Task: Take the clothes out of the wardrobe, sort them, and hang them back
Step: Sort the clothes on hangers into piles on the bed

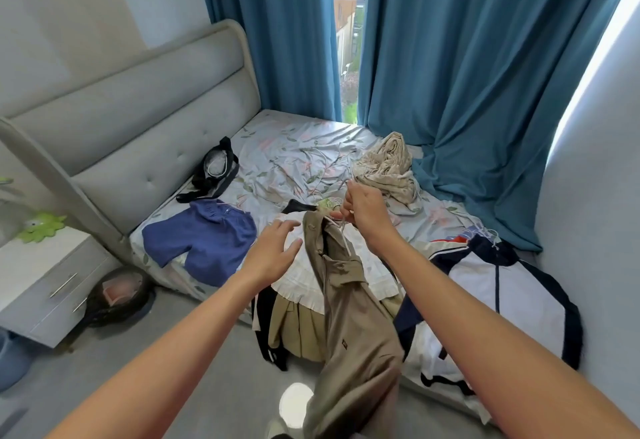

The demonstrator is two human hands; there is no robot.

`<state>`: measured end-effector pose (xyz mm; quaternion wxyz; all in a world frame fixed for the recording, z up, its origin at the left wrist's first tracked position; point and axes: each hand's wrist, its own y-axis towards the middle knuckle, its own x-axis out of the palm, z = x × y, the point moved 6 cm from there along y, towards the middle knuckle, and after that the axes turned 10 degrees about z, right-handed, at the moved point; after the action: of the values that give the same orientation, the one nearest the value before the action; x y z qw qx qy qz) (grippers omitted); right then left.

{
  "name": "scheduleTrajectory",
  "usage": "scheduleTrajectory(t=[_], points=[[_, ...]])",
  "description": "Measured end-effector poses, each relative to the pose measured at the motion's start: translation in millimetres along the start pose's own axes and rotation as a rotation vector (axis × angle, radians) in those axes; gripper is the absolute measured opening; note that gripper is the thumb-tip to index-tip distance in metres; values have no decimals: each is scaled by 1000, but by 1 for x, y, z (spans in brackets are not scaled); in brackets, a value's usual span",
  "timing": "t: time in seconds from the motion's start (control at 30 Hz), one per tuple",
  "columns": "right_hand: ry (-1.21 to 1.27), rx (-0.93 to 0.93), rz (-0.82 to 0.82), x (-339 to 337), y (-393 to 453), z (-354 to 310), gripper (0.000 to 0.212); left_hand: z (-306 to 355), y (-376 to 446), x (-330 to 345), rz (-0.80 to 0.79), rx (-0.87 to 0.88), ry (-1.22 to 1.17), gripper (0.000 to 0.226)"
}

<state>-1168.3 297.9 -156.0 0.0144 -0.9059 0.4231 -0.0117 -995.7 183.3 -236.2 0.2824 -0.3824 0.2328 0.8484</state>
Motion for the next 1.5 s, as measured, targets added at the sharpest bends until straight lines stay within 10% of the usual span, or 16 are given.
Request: scheduleTrajectory(t=[0.27, 0.37, 0.6, 1.0, 1.5], points=[[138, 53, -37, -19, 5, 2, 44, 13, 19, 24, -85, 176, 125, 63], [136, 71, -33, -33, 3, 6, 46, 19, 19, 33, -65, 231, 106, 26], [89, 53, 158, -87, -1, 27, 40, 46, 15, 62, -165, 161, -203, 61], [-1032, -30, 193, -209, -63, 124, 28, 100, 12, 105, -352, 262, -353, 62], [-973, -73, 475, -392, -143, 113, 32, 230, -55, 189, -483, 263, -512, 42]])
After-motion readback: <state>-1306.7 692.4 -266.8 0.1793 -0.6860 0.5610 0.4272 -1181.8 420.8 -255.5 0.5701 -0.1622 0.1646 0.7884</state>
